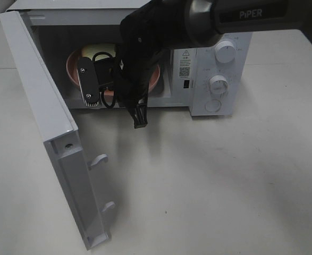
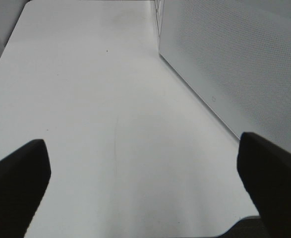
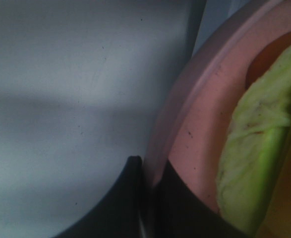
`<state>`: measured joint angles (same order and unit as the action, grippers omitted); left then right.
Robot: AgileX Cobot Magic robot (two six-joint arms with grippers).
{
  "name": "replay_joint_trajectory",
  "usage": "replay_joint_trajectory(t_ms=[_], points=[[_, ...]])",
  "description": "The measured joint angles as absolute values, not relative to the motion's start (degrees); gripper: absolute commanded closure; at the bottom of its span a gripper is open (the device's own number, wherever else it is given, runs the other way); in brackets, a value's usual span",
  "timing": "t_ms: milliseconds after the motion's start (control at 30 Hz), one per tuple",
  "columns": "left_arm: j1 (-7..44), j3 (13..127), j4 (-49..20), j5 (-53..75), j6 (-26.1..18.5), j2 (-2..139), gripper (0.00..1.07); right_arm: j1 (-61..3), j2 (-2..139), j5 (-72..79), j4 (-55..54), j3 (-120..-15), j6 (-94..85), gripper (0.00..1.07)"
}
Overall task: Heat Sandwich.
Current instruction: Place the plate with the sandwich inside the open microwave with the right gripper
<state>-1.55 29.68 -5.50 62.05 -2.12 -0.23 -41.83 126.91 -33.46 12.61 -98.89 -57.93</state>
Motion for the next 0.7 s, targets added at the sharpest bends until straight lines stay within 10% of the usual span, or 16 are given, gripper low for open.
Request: replay_joint_trajectory(t_ms=[700], points=[[-1.5, 29.7, -5.1, 62.1, -2.1, -0.2, 0.09, -39.2, 133.5, -36.5, 12.5, -108.3, -56.1, 1.07]])
